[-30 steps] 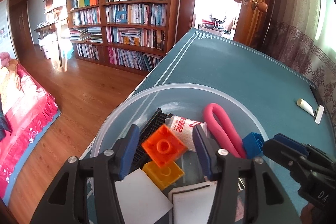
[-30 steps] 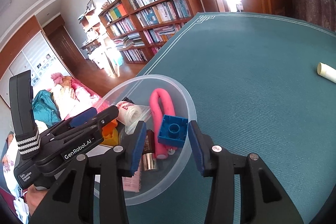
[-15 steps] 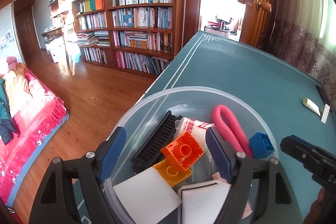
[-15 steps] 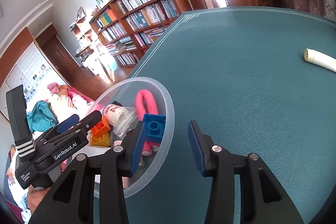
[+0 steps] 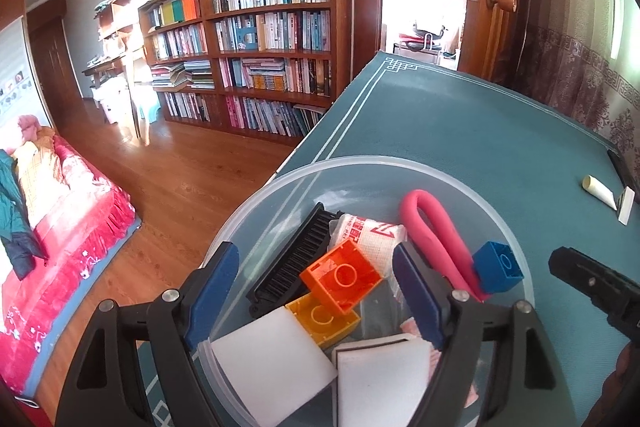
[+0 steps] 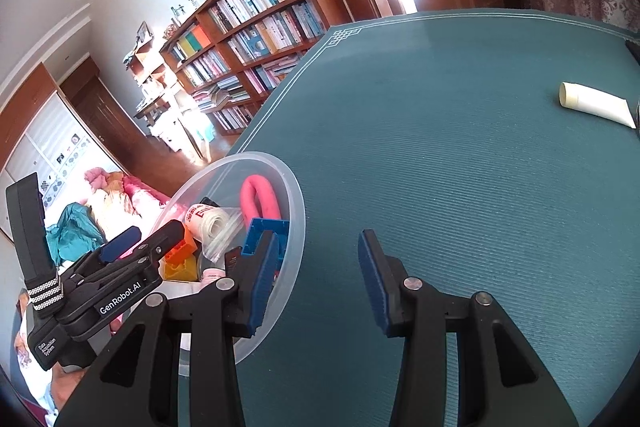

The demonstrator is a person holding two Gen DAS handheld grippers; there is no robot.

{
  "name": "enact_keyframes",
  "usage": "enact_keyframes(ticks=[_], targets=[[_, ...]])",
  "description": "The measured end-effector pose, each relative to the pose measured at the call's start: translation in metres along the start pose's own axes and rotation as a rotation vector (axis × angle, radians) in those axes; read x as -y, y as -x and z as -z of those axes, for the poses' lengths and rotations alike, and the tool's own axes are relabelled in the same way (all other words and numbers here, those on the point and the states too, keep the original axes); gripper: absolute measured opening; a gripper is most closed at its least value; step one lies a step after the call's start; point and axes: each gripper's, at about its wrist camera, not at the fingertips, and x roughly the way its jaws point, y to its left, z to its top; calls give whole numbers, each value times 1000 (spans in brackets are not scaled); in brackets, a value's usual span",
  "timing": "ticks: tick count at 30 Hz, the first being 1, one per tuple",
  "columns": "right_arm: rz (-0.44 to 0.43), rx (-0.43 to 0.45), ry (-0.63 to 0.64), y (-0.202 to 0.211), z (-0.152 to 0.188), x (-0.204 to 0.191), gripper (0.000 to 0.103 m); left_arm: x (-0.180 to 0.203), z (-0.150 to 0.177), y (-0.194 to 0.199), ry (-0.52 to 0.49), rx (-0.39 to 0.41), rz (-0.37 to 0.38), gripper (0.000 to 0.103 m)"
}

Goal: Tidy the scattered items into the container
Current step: 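Move both open tools back over the table toward the white tube and card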

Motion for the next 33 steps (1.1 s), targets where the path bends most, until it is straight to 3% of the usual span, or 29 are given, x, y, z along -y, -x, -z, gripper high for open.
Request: enact_keyframes(ticks=[19, 33], targets=[[52, 14, -44, 11, -2, 30, 47, 51, -4, 10, -92, 12, 38, 84], [135, 33, -73, 31, -4, 74, 47, 104, -4, 14, -182, 10, 94, 84]])
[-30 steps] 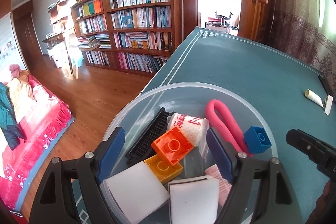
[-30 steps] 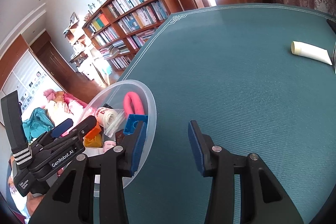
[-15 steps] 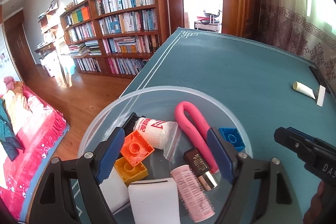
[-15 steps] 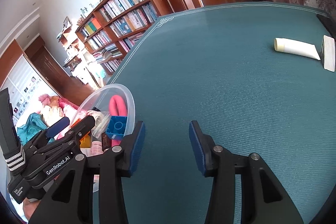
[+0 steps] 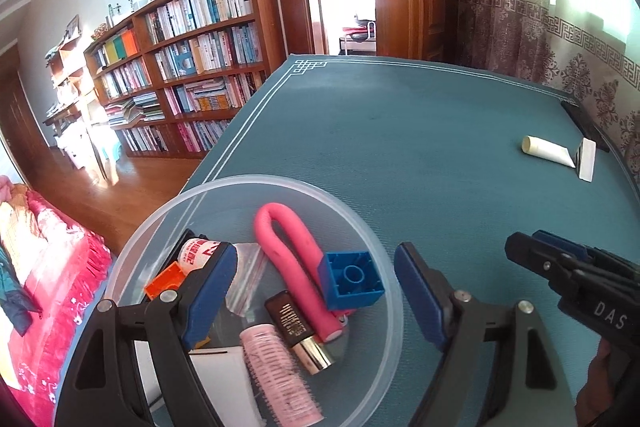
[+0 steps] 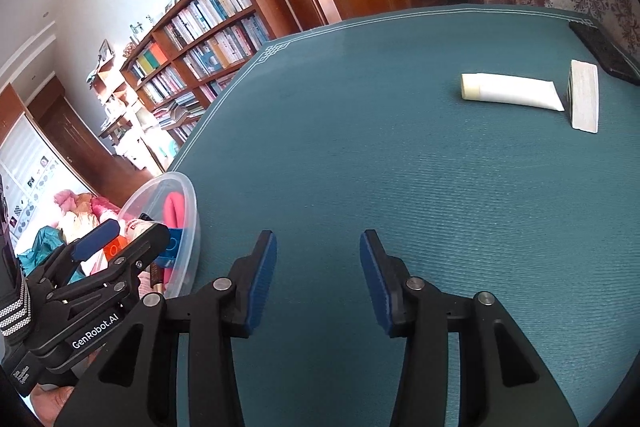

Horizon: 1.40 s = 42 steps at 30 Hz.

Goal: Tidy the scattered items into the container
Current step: 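Move both open tools back over the table toward the white tube and card, then grasp the white card with the right tool while the left tool grasps the white tube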

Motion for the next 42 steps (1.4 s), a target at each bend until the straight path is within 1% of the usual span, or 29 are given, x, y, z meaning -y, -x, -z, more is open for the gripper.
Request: enact_keyframes(ticks=[4, 6, 9, 13, 18, 23, 26, 30, 33, 40, 42], targets=[[33, 9, -22, 4, -6, 19, 48, 14, -3, -3, -18, -4, 18, 84], [50, 19, -42, 8, -7, 30, 52, 20, -6, -4, -27, -6, 28, 84], [84, 40, -75, 16, -11, 50, 53, 31, -10, -7, -40, -10, 45, 84], [142, 83, -137, 26, -22, 82, 53, 46, -15, -13, -50, -21, 82, 84], [235, 153, -229, 42, -39, 123, 53, 67, -22, -20, -67, -33, 120, 84], [298, 198, -300, 47, -56, 157, 53, 84, -28, -23, -90, -31, 147, 84], [320, 210, -322, 44, -66, 169, 53, 92, -32, -27, -96, -35, 159, 84], [327, 211, -328, 36, -79, 177, 53, 99, -36, -33, -97, -47, 175, 84], [333, 210, -312, 27, -87, 180, 53, 105, -39, -39, -94, -56, 183, 84], [391, 192, -272, 7, -94, 186, 53, 116, -46, -48, -91, -73, 206, 84], [416, 202, -239, 6, -93, 184, 49, 120, -49, -52, -95, -77, 207, 84]])
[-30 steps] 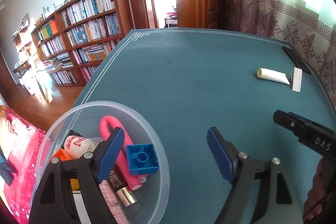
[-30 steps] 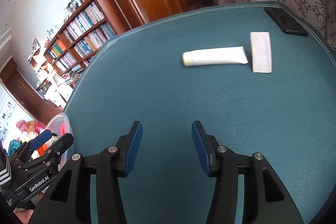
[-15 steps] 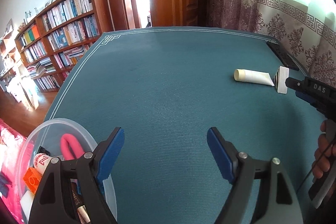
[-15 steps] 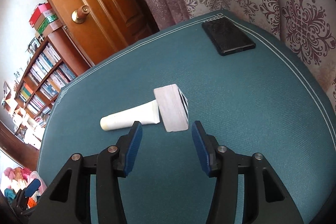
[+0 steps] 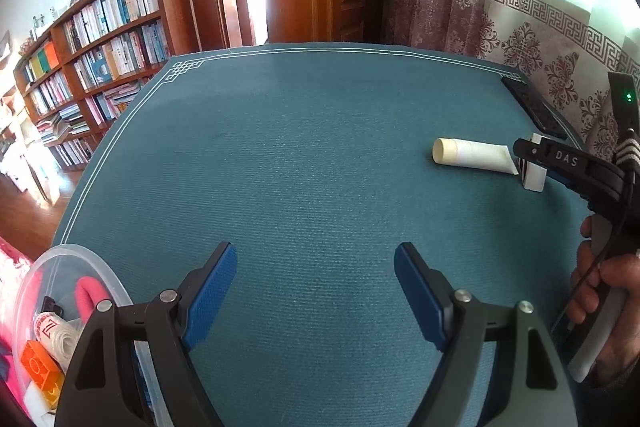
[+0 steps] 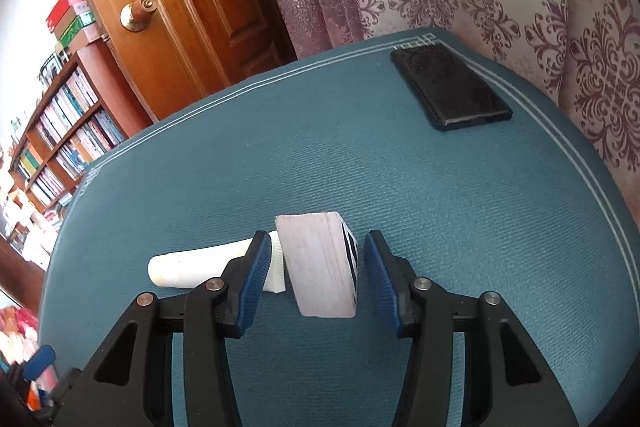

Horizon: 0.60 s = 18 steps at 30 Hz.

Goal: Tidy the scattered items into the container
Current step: 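Grasp the white card with the right tool while the left tool grasps the white tube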

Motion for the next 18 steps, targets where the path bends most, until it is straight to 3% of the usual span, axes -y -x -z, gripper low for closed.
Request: enact_keyframes(ticks=[4, 12, 18], targets=[[16, 9, 29, -1, 2, 0, 38, 8, -7, -11, -9, -12, 13, 84], [-3, 7, 26, 1, -1, 7, 37, 37, -27, -40, -64, -33, 47, 84], [7, 13, -8, 1, -6, 20, 37, 65, -42, -58, -197, -21, 85, 84]])
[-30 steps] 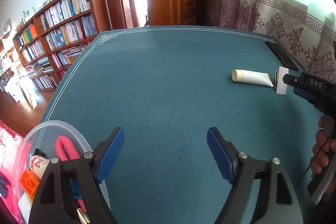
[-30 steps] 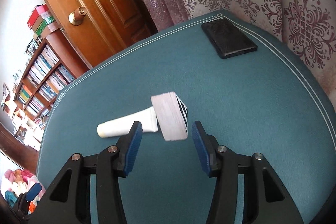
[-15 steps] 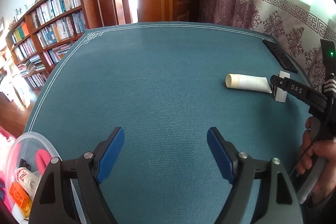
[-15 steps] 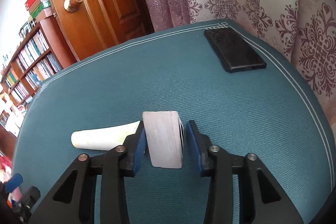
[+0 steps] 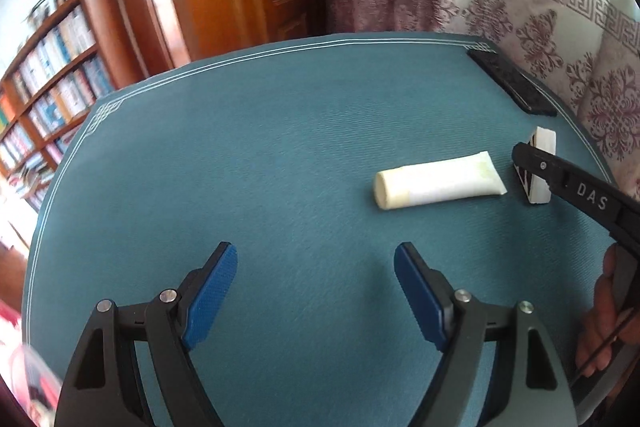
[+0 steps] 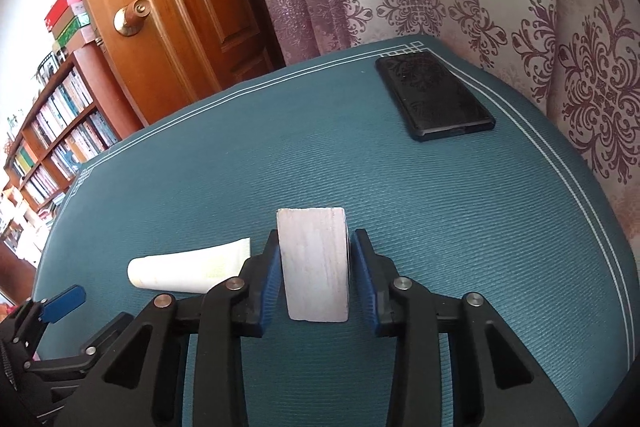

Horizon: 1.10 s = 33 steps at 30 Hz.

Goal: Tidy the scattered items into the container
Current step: 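Grasp the white card with the right tool while the left tool grasps the white tube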

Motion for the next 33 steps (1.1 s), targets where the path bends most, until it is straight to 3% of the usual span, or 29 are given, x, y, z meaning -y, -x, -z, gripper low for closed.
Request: enact_keyframes(ticks=[4, 10, 19, 26, 33], targets=[[-4, 1, -5, -1, -1, 3, 37, 12, -13, -11, -89, 3, 18, 84], [-16, 1, -19, -2, -1, 3, 37, 33, -22, -18, -244, 48, -30, 84], [-26, 3, -33, -2, -1, 6, 37, 50, -41, -39, -367, 45, 35, 84], [-30, 7, -46, -3, -2, 7, 37, 57, -54, -51, -415, 40, 76, 84], [-26, 10, -46, -3, -2, 7, 37, 53, -59, -56, -341, 34, 145, 84]])
